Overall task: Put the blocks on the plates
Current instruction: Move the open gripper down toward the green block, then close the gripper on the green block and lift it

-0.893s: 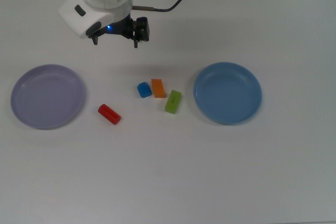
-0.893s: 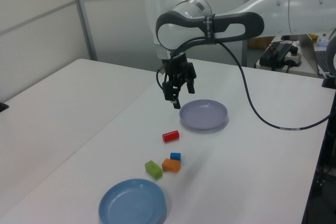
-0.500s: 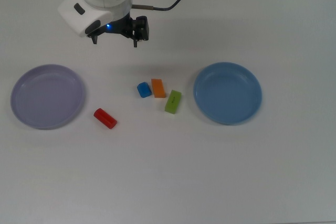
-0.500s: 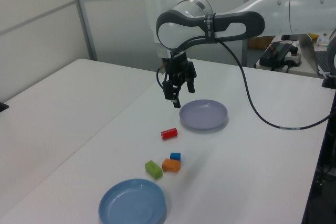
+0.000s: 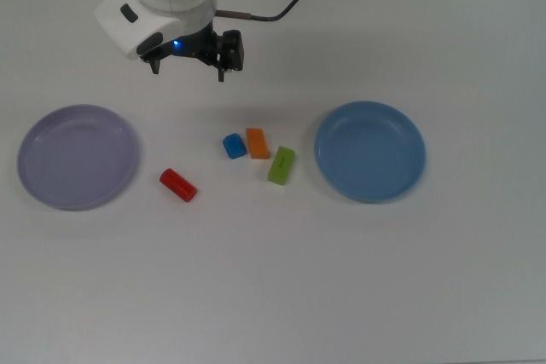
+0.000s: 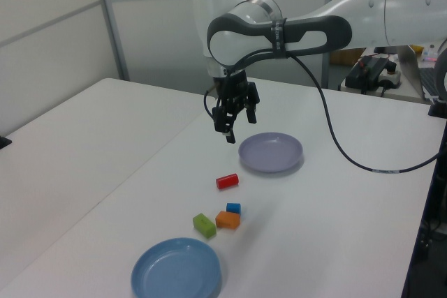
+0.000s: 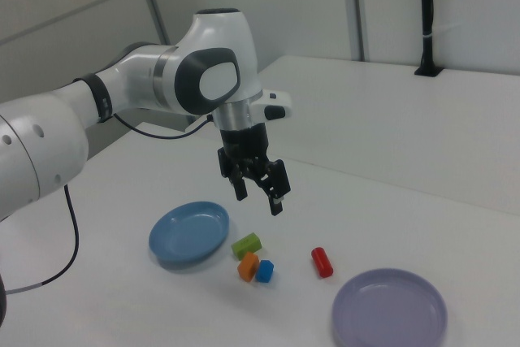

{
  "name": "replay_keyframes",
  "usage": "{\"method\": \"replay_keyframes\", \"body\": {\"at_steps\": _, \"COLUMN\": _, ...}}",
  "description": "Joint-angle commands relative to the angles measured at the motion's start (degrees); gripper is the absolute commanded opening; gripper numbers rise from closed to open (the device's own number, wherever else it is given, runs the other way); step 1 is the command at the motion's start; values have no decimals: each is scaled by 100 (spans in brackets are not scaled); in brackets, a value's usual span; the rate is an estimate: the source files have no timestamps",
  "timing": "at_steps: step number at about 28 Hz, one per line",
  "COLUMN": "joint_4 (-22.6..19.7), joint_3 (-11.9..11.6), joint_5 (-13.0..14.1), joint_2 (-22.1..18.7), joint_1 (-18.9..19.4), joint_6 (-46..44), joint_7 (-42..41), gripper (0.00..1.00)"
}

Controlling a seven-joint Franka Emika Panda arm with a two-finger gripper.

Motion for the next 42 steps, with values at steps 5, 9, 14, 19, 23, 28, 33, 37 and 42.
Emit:
{"method": "replay_keyframes", "body": {"at_steps": 5, "joint_4": -94, "joint_3": 9, "joint_5": 36, "joint_2": 261, "joint_1": 342, "joint_6": 306, "joint_7": 996, "gripper": 100}}
{"method": "replay_keyframes", "body": {"at_steps": 9, "joint_4": -129, "joint_3": 9, "joint_5": 18, "joint_2": 454, "joint_1": 562, "joint_6": 569, "joint_7": 1566, "gripper": 100}}
{"method": "replay_keyframes", "body": {"at_steps": 14, "joint_4": -156, "joint_3": 0, "joint_5": -297, "joint_2": 858, "joint_1": 886, "joint_6": 938, "joint_7": 2296, "gripper": 100}}
{"method": "replay_keyframes", "body": {"at_steps": 19, "joint_4": -164, "joint_3": 0, "joint_5": -561, "joint_2": 1192, "joint_1": 1063, "joint_6": 1377, "joint_7": 2797, "gripper": 100}}
{"method": "replay_keyframes", "body": {"at_steps": 23, "joint_4": -182, "joint_3": 0, "joint_5": -623, "joint_2": 1333, "joint_1": 1063, "joint_6": 1650, "joint_7": 2956, "gripper": 100}}
{"method": "replay_keyframes", "body": {"at_steps": 28, "joint_4": -226, "joint_3": -9, "joint_5": -623, "joint_2": 1544, "joint_1": 1072, "joint_6": 1958, "joint_7": 3018, "gripper": 100}}
{"method": "replay_keyframes", "body": {"at_steps": 33, "joint_4": -235, "joint_3": -17, "joint_5": -729, "joint_2": 1685, "joint_1": 1195, "joint_6": 2029, "joint_7": 3018, "gripper": 99}}
{"method": "replay_keyframes", "body": {"at_steps": 37, "joint_4": -235, "joint_3": -35, "joint_5": -886, "joint_2": 1773, "joint_1": 1248, "joint_6": 2038, "joint_7": 3149, "gripper": 92}}
{"method": "replay_keyframes", "body": {"at_steps": 42, "joint_4": -270, "joint_3": -35, "joint_5": -966, "joint_2": 1791, "joint_1": 1265, "joint_6": 2038, "joint_7": 3132, "gripper": 57}}
